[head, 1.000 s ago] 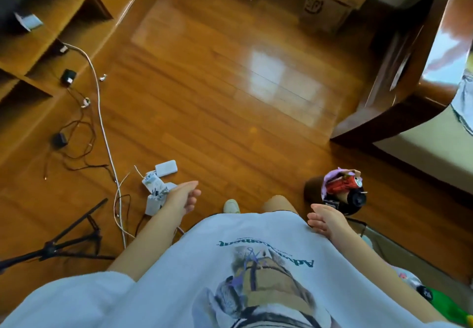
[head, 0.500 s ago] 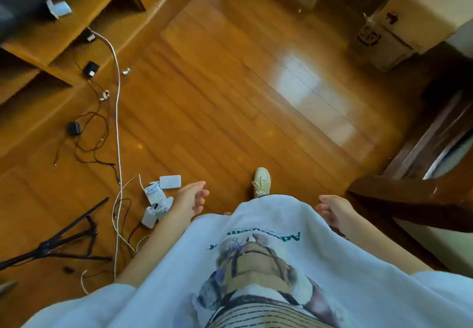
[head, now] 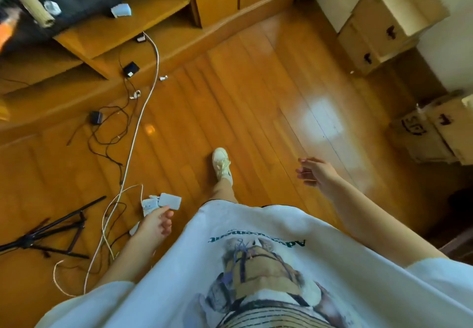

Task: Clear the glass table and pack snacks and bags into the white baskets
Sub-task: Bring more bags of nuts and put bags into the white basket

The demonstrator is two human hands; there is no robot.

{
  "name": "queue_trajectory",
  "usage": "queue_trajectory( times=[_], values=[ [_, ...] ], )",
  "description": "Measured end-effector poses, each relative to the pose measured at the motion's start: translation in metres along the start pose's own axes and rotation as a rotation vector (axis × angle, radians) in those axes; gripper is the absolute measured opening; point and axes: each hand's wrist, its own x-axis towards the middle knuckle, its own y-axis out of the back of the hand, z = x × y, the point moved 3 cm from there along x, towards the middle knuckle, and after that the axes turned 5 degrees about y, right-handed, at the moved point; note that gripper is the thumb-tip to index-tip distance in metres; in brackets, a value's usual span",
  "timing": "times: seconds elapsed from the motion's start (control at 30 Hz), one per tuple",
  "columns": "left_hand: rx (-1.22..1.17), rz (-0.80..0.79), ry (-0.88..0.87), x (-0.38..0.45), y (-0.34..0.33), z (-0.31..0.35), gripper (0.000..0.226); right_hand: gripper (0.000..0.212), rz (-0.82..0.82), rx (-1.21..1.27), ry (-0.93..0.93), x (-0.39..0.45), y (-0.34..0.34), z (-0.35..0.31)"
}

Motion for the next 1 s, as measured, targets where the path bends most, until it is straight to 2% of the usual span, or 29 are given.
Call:
queue_trajectory(
  times=[0.17,0.33,0.5,0.63,0.8,1.0],
  values=[
    [0.064,-0.054,-0.004,-0.001,-0.021,0.107,0.035,0.009,0.070,0.086,-0.085,0.023,-0.014,-0.040],
    [0.150,-0.045,-0.154,-0.010,-0.079,0.227,0.011,0.018,0.196,0.181,-0.199,0.039,-0.013,-0.060],
    [0.321,-0.139,-0.250,-0.027,-0.158,0.313,0.006,0.037,0.188,0.219,-0.263,0.062,-0.012,-0.090],
    [0.393,-0.201,-0.286,-0.034,-0.217,0.366,0.010,0.037,0.178,0.243,-0.315,0.101,-0.005,-0.128],
    [0.386,-0.164,-0.274,-0.034,-0.263,0.432,0.013,0.037,0.140,0.234,-0.300,0.174,0.014,-0.207],
    [0.204,-0.053,-0.214,-0.028,-0.272,0.499,0.019,0.026,0.124,0.040,-0.211,0.263,0.024,-0.342]
  ],
)
